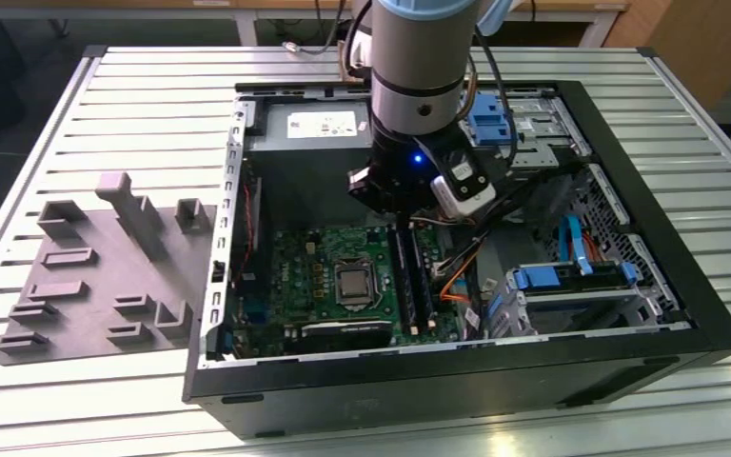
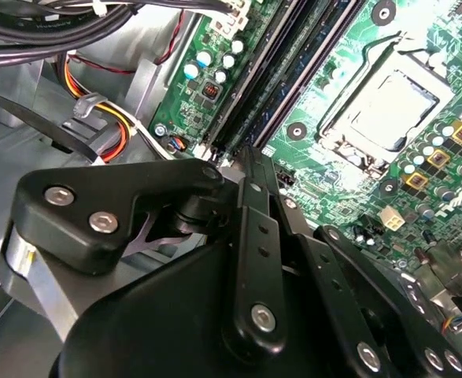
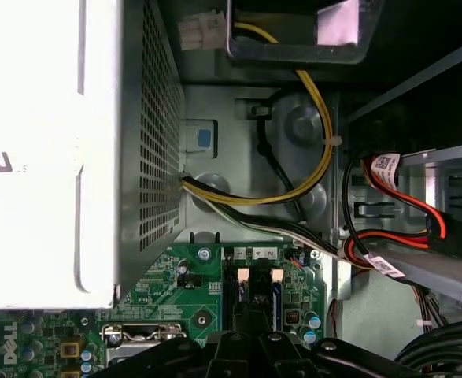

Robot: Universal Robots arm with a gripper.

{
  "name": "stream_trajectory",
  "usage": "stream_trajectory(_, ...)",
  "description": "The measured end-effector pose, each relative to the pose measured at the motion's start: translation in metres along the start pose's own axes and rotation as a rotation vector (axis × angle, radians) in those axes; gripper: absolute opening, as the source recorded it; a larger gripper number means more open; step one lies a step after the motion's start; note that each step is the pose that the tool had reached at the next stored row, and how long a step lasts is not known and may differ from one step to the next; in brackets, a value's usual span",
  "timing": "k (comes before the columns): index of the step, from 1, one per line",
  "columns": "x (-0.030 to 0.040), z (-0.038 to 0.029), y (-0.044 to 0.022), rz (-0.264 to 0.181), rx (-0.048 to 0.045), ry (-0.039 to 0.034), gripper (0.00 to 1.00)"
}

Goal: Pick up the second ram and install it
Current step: 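Press down the second ram until it locks into place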

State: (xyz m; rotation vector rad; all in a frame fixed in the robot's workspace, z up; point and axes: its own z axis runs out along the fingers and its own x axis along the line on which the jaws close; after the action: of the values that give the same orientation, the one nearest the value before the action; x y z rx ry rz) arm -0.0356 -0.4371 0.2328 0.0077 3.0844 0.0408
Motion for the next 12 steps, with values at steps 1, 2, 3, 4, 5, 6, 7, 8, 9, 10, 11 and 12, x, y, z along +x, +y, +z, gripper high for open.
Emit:
stream_trajectory(1,0.0,0.0001,-0.0003,0.0,-0.0002,-0.0001,0.11)
stream_trajectory(2,-0.0001,0.0001,-0.0006,0.0,-0.0004,-0.0002,0.11)
stream_trajectory(3,0.0,0.0001,-0.0012,0.0,-0.0003,-0.0001,0.11)
stream_trajectory(4,-0.0001,0.0001,-0.0019,0.0,-0.0004,-0.0002,0.11)
stream_trajectory(5,-0.0001,0.0001,-0.0027,0.0,-0.0004,-0.0002,0.11)
stream_trajectory(6,-0.0001,0.0001,-0.0034,0.0,-0.0004,-0.0002,0.11)
stream_trajectory(7,-0.0001,0.0001,-0.0042,0.0,-0.0004,-0.0002,0.11)
stream_trajectory(8,-0.0001,0.0001,-0.005,0.0,-0.0005,-0.0002,0.11)
stream_trajectory(9,-0.0001,0.0,-0.0058,0.0,-0.0004,-0.0002,0.11)
stream_trajectory(10,-0.0001,0.0,-0.0066,0.0,-0.0004,-0.0002,0.11)
stream_trajectory(11,-0.0001,0.0,-0.0074,0.0,-0.0004,-0.0002,0.11)
stream_trajectory(12,-0.0001,0.0,-0.0083,0.0,-0.0004,-0.0002,0.11)
